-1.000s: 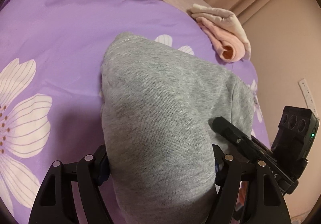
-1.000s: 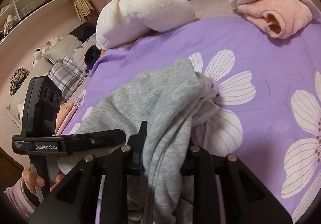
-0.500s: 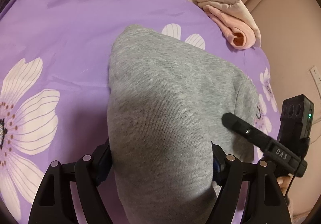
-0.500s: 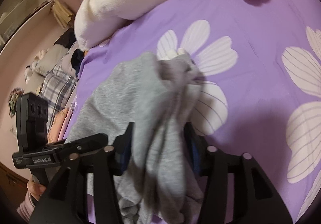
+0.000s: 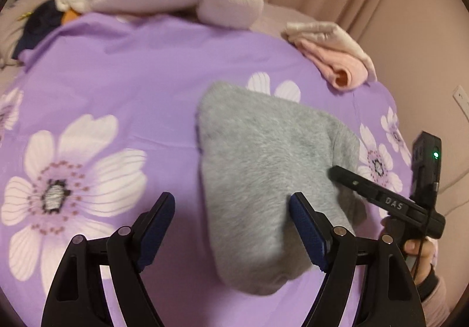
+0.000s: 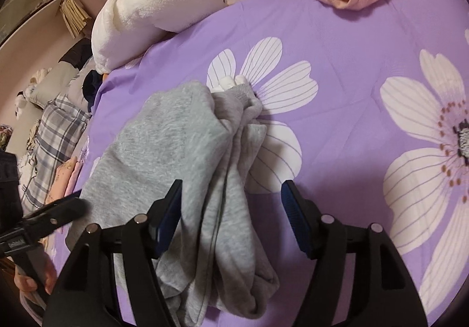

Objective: Fold small clothes

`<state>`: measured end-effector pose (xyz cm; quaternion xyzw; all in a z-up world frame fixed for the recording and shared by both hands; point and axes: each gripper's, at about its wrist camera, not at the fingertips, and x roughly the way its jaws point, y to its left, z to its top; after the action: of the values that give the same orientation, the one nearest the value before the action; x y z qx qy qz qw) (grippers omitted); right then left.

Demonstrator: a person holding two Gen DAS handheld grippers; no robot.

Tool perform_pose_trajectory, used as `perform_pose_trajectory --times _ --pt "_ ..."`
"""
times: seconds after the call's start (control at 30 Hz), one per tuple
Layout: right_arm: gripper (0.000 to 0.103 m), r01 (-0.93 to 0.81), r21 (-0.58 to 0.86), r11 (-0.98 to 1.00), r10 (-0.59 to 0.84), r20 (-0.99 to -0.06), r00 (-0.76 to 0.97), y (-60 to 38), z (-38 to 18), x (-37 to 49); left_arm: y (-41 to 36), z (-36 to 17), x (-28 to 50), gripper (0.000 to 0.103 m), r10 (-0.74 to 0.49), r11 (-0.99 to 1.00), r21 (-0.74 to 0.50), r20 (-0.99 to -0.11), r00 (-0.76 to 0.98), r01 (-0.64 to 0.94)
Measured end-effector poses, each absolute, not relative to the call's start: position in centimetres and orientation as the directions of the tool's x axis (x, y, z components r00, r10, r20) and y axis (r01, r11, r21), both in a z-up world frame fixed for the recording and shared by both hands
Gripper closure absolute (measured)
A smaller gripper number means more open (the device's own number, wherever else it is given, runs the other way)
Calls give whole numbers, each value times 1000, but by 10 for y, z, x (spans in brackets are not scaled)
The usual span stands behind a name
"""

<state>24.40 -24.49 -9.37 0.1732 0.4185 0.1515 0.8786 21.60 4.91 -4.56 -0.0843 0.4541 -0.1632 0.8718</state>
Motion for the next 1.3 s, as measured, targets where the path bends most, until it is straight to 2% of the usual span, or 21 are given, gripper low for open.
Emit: perform_pose_trajectory --times 0.07,0.23,0.3,0.4,0.6,0.77,0.87,0.97,1.03,1.07,1.3 --pt "36 -127 399 908 382 -666 640 -243 -84 236 54 -45 211 23 -347 938 -282 -760 550 202" --pt "44 -287 350 892 450 -625 638 -217 -62 209 54 -60 216 23 -379 925 -328 -771 511 190" --pt "52 -329 337 882 471 -646 601 -207 -61 200 52 -63 215 23 -398 917 -351 -769 501 190" --pt "50 -296 353 888 461 -679 572 -208 -70 195 42 -64 214 23 -402 916 -345 -772 493 206" --pt "48 -217 523 824 553 -661 507 -233 -94 179 24 -69 215 23 -391 919 -310 -793 467 242" --pt "49 -205 574 793 598 -664 449 -225 -109 171 26 -72 219 23 -402 915 -331 -795 453 231" --pt "73 -252 541 802 593 -671 446 -211 -107 169 27 -71 219 23 -394 918 -325 -800 453 225" --pt "87 -274 479 834 551 -699 456 -202 -105 173 29 -70 221 23 -401 916 -337 -799 448 219" --pt "90 -283 410 867 498 -719 484 -198 -97 177 31 -68 222 23 -410 912 -349 -793 450 216" --pt "98 -289 363 886 464 -724 511 -198 -89 178 32 -66 222 23 -413 911 -354 -790 454 214" --pt "99 -259 139 956 278 -721 635 -220 -44 190 27 -57 222 23 -450 893 -377 -767 457 246"
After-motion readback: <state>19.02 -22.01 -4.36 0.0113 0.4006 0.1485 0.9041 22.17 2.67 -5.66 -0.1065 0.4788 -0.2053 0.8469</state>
